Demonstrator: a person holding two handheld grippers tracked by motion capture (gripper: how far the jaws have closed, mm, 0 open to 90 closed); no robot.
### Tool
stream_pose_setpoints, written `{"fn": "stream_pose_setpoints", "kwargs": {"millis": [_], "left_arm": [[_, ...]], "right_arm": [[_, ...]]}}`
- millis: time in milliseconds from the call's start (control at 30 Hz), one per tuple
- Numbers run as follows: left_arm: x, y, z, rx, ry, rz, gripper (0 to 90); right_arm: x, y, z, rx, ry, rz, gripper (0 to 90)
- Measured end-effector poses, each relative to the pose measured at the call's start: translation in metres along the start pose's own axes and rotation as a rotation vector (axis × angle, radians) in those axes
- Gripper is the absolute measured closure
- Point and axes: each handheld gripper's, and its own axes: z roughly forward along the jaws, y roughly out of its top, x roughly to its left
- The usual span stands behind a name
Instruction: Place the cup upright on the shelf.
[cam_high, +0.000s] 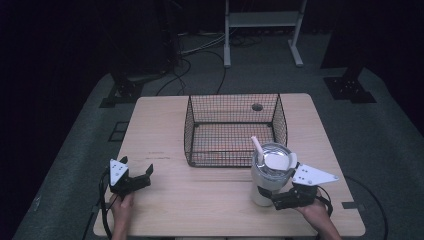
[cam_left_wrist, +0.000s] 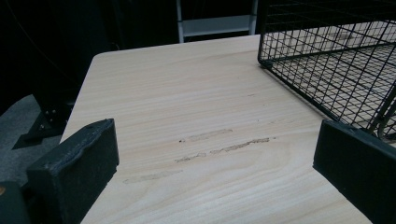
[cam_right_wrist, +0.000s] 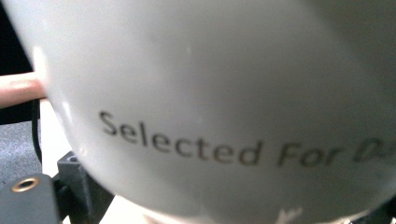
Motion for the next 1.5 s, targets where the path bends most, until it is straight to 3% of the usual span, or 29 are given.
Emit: {"fn": "stream_pose_setpoints", "kwargs": {"millis": [467,867,1500], "left_arm": [[0.000,0.000,0.000,0.000,0.000,0.000,0.0],[0.000,0.000,0.000,0.002,-0.001,-0.001,0.0],[0.002,0.000,0.000,-0.008,-0.002,-0.012,0.0]], "right_arm": [[-0.007,0.040,0.001,-0.019,0.055,0.023,8.3],[-0.012,0.084,0.007,-0.049,0.077,-0.013,8.3],[-0.042,0.145,0.044,-0.066,0.076,-0.033,8.3]]}}
